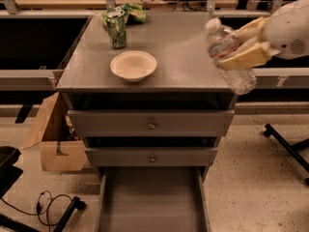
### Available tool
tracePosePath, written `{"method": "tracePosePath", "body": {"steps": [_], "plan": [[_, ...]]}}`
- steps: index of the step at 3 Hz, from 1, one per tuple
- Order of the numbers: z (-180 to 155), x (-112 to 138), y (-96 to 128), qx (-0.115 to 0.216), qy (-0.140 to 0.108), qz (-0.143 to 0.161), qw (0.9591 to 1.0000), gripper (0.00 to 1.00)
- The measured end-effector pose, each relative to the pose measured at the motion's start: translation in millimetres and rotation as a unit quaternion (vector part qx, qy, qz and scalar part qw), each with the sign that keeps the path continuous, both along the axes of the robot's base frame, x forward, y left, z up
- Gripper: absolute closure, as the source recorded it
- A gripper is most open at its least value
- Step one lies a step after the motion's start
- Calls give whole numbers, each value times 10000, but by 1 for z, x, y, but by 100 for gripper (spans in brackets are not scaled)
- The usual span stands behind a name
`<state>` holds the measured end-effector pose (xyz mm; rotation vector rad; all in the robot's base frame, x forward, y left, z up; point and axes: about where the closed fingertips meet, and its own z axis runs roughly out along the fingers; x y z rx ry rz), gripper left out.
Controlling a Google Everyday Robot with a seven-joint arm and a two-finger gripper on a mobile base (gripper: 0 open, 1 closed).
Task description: Place water bottle into bottom drawer
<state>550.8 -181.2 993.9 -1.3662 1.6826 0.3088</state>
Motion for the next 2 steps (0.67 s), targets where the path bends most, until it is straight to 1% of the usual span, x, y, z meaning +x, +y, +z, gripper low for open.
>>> {"method": "tracePosePath", "body": {"steps": [1,2], "plan": [[-20,-22,52,-121,-1,124,9999,100],[-49,-48,104,-124,100,84,9998,100]]}}
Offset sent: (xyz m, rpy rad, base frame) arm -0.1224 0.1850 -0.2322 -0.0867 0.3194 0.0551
